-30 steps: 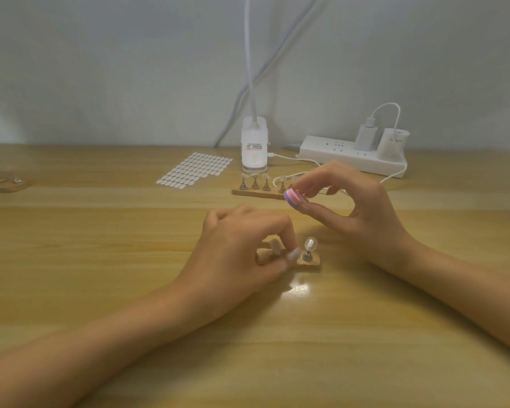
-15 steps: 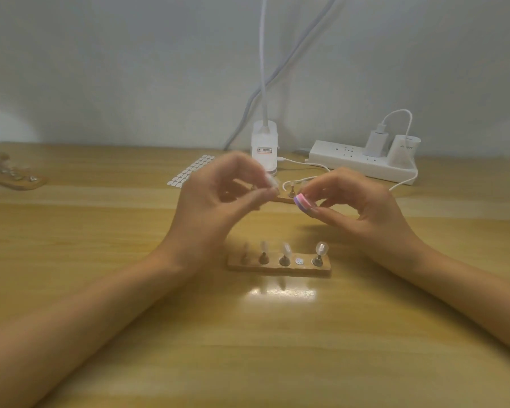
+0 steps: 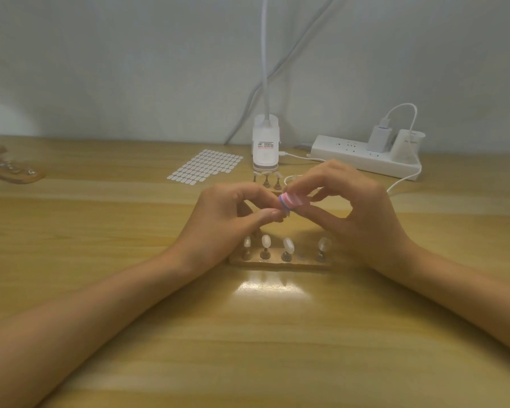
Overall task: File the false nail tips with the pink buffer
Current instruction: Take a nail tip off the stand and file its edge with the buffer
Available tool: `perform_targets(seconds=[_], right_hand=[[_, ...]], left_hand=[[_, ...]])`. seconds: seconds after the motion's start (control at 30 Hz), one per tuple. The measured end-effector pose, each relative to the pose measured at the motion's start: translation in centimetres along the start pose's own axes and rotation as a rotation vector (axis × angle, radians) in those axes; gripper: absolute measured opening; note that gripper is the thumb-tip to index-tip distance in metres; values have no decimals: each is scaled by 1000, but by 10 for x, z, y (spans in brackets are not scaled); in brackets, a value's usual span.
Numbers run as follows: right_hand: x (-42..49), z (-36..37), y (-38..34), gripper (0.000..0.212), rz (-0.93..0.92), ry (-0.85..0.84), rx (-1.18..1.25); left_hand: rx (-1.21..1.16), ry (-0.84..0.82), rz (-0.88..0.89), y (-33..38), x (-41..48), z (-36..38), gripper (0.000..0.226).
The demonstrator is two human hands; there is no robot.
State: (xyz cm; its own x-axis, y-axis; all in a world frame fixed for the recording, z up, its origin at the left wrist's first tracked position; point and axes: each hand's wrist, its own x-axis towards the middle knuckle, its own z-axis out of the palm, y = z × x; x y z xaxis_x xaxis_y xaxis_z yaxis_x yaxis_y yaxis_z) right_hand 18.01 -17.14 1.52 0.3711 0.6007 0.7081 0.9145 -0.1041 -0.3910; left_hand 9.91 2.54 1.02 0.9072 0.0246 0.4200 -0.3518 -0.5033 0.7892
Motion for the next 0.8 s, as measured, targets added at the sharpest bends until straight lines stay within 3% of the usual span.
perform_targets(seconds=[0.07, 0.2, 0.33, 0.43, 0.8], right_hand=[[0, 2, -2, 11, -70, -9, -7], [2, 0, 1, 11, -38, 27, -33], [2, 1, -1, 14, -86, 10, -35], [2, 0, 0, 13, -45, 32, -32], [2, 1, 1, 17, -109, 18, -25]], left_hand=[[0, 7, 2, 0, 0, 1, 4], [-22, 41, -39, 0, 2, 0, 4], [-34, 36, -33, 1, 1, 0, 17], [-36, 35, -47, -1, 1, 0, 4], [-69, 43, -45, -1, 1, 1, 4]])
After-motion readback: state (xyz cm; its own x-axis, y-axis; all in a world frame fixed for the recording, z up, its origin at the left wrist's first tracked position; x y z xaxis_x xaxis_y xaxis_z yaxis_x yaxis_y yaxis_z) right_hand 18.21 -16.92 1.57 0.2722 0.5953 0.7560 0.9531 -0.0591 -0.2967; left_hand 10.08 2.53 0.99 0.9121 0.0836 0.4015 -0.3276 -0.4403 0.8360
